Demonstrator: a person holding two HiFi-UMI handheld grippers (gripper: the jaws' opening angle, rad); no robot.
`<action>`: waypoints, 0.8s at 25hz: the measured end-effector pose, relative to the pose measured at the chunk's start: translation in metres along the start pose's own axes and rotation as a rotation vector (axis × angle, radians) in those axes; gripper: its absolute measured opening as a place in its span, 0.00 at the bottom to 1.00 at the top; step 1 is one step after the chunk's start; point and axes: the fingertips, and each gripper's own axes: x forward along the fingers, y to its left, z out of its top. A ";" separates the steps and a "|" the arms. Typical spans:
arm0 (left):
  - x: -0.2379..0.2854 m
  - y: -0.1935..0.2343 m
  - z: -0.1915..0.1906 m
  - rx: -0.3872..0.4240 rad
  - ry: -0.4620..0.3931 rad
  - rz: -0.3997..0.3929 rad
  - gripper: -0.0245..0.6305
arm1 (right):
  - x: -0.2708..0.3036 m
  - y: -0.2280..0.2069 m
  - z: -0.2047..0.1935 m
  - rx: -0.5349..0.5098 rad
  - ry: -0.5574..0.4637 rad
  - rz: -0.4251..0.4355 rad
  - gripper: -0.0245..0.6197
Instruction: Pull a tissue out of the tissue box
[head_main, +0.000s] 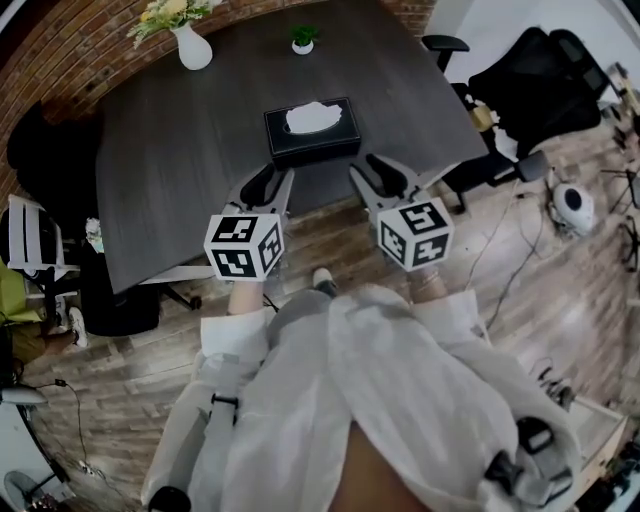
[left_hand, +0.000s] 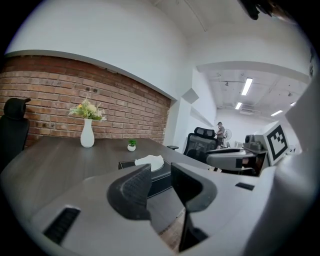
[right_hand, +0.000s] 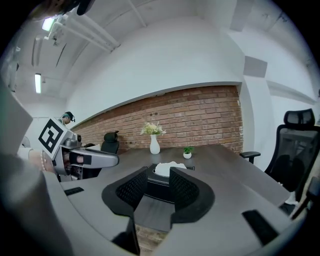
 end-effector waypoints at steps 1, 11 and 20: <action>0.004 0.003 0.001 -0.001 0.004 -0.007 0.22 | 0.004 -0.002 -0.001 0.004 0.006 -0.006 0.22; 0.035 0.020 -0.031 -0.066 0.091 -0.047 0.22 | 0.025 -0.017 -0.027 0.029 0.111 -0.044 0.22; 0.064 0.050 -0.022 -0.056 0.109 -0.031 0.22 | 0.070 -0.040 -0.018 0.022 0.140 -0.031 0.22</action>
